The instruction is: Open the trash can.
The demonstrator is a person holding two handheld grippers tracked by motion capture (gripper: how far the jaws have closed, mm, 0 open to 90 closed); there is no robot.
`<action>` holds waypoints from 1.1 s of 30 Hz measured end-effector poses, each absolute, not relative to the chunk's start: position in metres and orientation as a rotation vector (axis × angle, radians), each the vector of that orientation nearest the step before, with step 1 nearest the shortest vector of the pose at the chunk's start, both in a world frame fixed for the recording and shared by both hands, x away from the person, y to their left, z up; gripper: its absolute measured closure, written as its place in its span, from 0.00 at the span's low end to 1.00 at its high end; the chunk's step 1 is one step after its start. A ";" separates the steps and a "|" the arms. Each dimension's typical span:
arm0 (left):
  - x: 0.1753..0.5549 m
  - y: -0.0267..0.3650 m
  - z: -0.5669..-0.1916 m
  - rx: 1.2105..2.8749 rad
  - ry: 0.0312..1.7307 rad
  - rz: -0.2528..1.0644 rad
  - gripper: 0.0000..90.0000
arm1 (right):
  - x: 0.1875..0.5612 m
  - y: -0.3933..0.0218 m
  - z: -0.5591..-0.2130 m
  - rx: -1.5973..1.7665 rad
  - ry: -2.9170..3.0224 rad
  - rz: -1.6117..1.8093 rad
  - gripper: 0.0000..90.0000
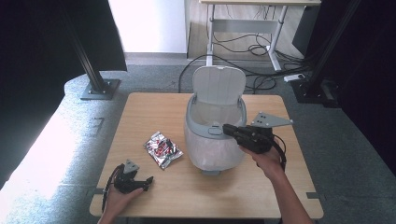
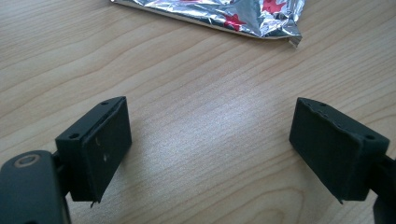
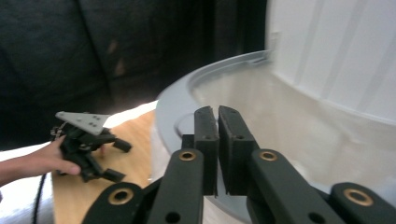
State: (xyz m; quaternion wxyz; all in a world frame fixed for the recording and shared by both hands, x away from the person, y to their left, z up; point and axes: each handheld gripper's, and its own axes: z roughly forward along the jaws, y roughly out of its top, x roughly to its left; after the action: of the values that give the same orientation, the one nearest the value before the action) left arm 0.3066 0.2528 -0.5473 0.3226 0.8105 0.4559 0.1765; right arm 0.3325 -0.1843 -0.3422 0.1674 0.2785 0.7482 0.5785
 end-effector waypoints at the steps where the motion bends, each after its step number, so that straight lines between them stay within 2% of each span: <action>1: 0.307 0.253 -0.547 2.127 1.197 0.463 0.14 | 0.331 -0.188 -0.342 0.797 2.118 1.629 0.94; 8: 0.306 0.253 -0.547 2.127 1.199 0.464 0.14 | 0.319 -0.215 -0.350 0.825 2.056 1.585 0.86; 9: 0.306 0.252 -0.547 2.127 1.199 0.464 0.14 | 0.315 -0.224 -0.356 0.840 2.038 1.568 0.81; 16: 0.306 0.252 -0.547 2.125 1.199 0.464 0.14 | 0.309 -0.245 -0.381 0.890 2.016 1.559 0.71; 17: 0.306 0.252 -0.547 2.125 1.198 0.465 0.14 | 0.307 -0.249 -0.389 0.874 2.034 1.555 0.67; 33: 0.306 0.252 -0.547 2.126 1.197 0.464 0.14 | 0.307 -0.270 -0.470 1.057 2.119 1.429 0.52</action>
State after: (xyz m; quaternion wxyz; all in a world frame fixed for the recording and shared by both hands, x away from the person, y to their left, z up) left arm 0.3062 0.2520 -0.5474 0.3232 0.8101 0.4562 0.1768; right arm 0.3068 -0.2695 -0.4697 0.1869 0.3755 0.7527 0.5075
